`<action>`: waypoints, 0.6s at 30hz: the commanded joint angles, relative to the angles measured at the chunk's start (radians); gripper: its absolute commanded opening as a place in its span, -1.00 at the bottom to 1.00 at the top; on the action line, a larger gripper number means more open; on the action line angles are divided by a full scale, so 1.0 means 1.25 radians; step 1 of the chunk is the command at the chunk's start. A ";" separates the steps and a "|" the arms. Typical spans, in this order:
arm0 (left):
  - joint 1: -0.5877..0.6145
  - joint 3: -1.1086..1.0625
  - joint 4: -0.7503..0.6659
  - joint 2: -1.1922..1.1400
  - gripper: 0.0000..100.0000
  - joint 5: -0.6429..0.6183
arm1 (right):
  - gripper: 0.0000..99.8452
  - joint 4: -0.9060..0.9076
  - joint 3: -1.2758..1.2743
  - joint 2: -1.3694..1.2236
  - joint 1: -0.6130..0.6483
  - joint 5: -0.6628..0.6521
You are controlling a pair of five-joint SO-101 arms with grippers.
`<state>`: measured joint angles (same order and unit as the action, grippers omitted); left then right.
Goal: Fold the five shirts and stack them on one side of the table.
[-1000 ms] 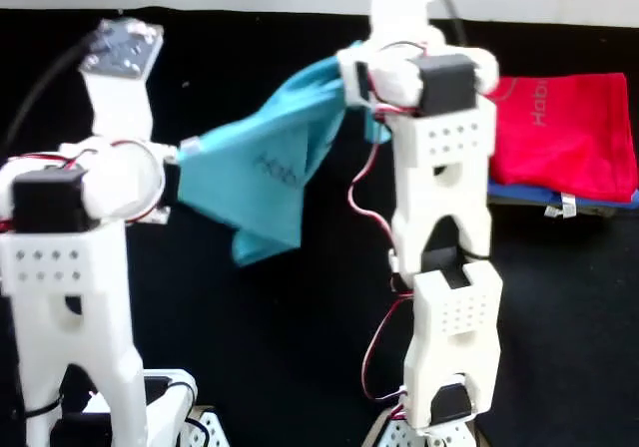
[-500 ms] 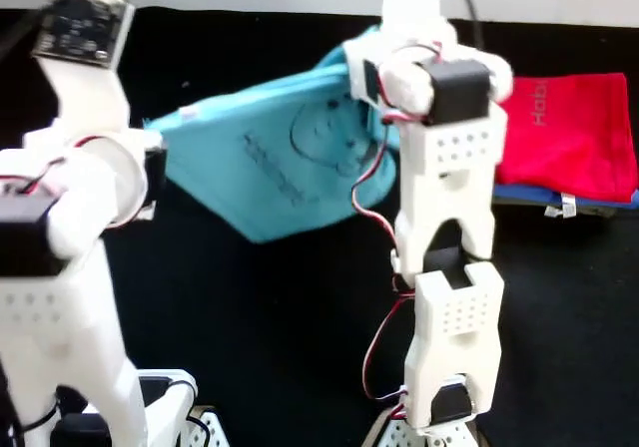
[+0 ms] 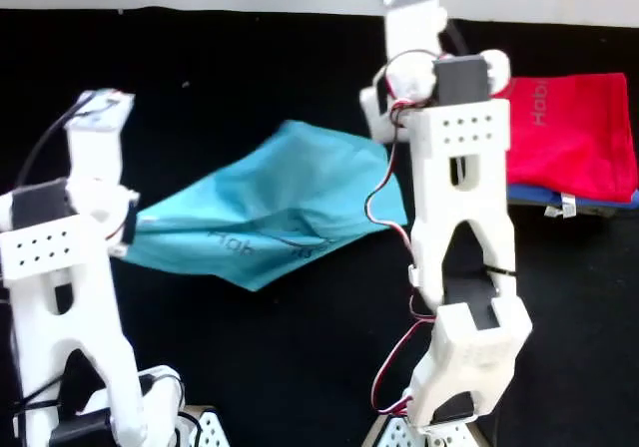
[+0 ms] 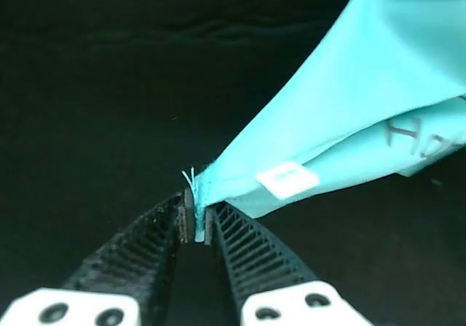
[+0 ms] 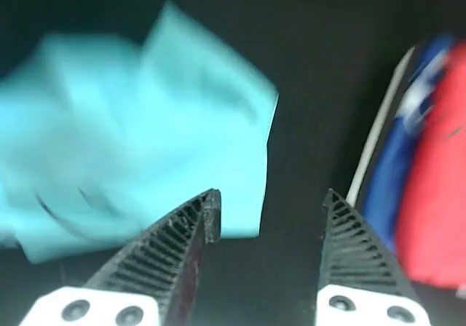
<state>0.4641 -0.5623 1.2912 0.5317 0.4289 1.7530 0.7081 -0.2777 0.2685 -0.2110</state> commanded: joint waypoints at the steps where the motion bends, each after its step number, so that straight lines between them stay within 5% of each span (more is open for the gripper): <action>1: 0.051 -0.058 -0.069 0.014 -0.98 0.026 | -0.56 0.004 -0.191 0.044 -0.007 -0.023; 12: 0.052 -0.099 -0.109 0.015 -0.98 0.026 | -0.56 -0.344 -0.433 0.041 -0.009 -0.047; 18: 0.052 -0.100 -0.103 0.018 -0.98 0.026 | -0.56 -0.380 -0.429 0.041 -0.007 -0.045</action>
<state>0.5209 -0.6943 1.1684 0.5317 0.4519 1.3050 0.1711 -0.2777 0.2670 -0.2616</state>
